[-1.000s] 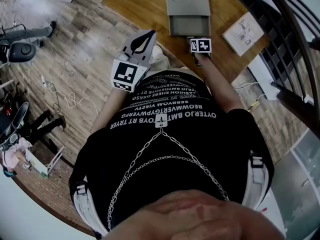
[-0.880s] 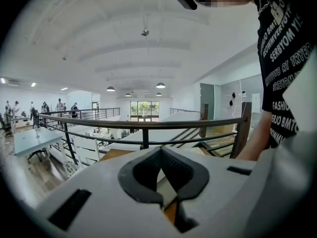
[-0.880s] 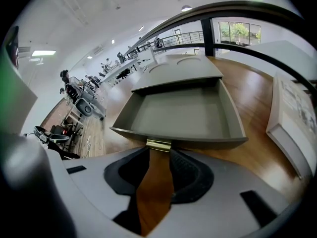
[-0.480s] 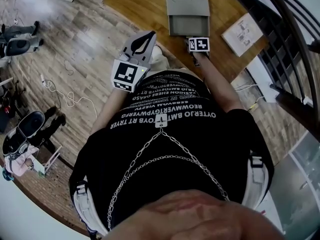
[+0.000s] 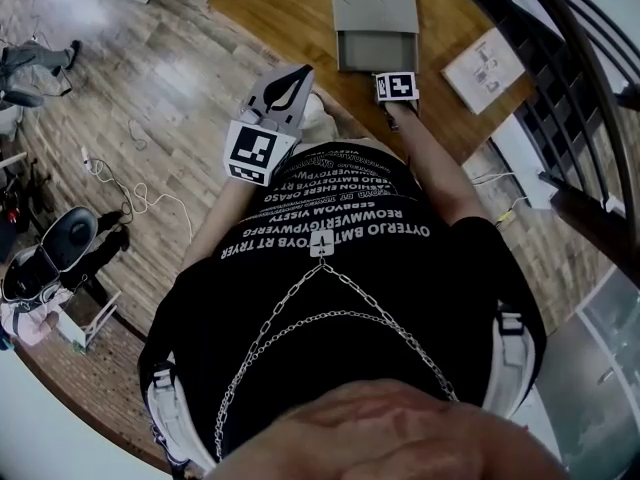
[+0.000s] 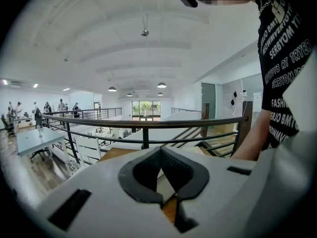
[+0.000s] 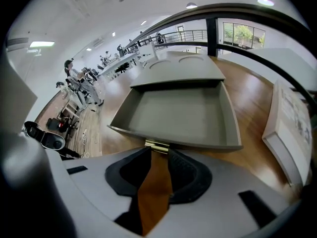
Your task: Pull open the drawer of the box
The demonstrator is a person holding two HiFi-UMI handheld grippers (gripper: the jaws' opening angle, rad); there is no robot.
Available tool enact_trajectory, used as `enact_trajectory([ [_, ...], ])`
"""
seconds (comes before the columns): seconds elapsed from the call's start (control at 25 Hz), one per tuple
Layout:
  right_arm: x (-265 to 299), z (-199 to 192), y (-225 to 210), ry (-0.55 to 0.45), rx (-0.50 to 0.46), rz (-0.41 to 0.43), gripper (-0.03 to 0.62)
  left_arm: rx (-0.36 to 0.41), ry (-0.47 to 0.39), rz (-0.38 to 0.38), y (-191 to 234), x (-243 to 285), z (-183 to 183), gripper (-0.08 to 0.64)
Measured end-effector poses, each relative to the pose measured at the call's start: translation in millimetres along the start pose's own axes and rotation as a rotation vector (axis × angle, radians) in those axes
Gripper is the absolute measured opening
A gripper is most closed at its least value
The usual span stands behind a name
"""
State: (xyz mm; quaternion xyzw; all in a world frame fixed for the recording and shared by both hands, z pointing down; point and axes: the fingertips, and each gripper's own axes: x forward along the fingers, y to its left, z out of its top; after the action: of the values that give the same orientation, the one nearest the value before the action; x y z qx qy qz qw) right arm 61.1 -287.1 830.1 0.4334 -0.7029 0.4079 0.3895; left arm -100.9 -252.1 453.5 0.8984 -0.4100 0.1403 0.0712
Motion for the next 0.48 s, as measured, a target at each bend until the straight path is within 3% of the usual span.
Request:
enact_trajectory([
  [0.2, -3.3, 0.3, -3.4, -0.009, 0.006, -0.008, 0.079, -0.001, 0.0, 0.008, -3.4, -1.4, 0.9, 0.006],
  [0.36, 6.1, -3.1, 4.9, 0.029, 0.065, 0.05, 0.207, -0.001, 0.003, 0.009, -8.8, -1.2, -1.1, 0.006],
  [0.48, 13.9, 0.2, 2.2, 0.031, 0.161, 0.057, 0.182, -0.002, 0.006, 0.015, -11.1, -2.0, -3.1, 0.006],
])
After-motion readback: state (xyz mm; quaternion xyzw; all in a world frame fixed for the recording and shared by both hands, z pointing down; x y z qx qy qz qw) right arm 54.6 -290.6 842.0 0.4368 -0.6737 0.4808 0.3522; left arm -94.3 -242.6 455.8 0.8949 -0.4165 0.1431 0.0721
